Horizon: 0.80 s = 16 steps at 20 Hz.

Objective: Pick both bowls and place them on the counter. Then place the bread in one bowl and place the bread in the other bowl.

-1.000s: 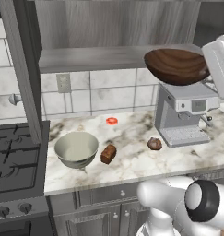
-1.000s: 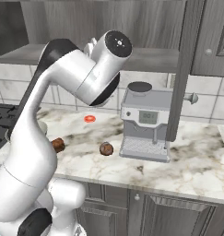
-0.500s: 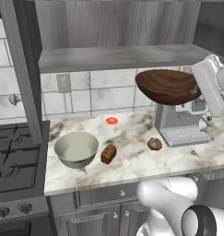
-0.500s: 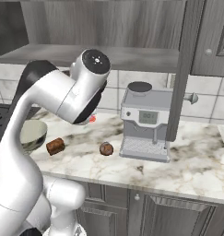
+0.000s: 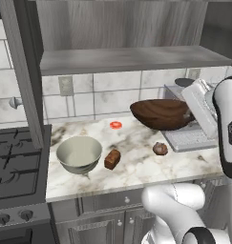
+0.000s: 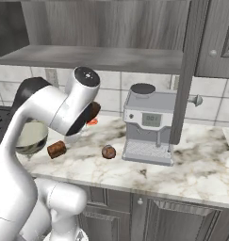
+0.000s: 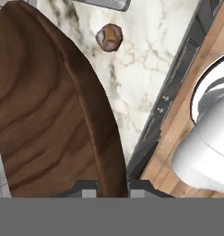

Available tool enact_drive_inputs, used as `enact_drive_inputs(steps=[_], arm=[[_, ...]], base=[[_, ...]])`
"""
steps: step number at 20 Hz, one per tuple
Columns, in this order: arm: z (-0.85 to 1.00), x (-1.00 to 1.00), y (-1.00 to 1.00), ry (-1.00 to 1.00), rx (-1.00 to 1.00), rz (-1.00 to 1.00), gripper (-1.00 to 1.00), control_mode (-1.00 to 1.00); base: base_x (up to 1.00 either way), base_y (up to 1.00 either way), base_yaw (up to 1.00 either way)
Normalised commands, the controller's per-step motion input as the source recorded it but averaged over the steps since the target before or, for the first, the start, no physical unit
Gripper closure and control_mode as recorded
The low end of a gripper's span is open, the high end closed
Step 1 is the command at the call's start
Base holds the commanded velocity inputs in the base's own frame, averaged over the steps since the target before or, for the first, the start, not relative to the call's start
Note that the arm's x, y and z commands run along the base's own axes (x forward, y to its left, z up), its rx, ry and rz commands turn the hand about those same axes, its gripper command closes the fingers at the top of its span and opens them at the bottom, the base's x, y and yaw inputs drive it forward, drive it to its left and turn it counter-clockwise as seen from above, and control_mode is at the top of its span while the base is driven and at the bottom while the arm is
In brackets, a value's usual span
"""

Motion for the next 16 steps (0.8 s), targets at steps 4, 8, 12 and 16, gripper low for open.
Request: enact_drive_inputs(steps=[4, 8, 12, 16], arm=[[-0.54, 0.45, 0.27, 0.24, 0.00, 0.00, 1.00, -1.00], [-0.50, 0.65, 0.18, 0.22, 0.00, 0.00, 1.00, -1.00], [-0.48, 0.55, 0.01, 0.23, 0.00, 0.00, 1.00, -1.00], [-0.42, 0.47, 0.00, 0.13, 0.00, 0.00, 1.00, -1.00]], base=[[0.00, 0.00, 0.00], [0.00, 0.00, 0.00], [0.00, 0.00, 0.00], [0.00, 0.00, 0.00]])
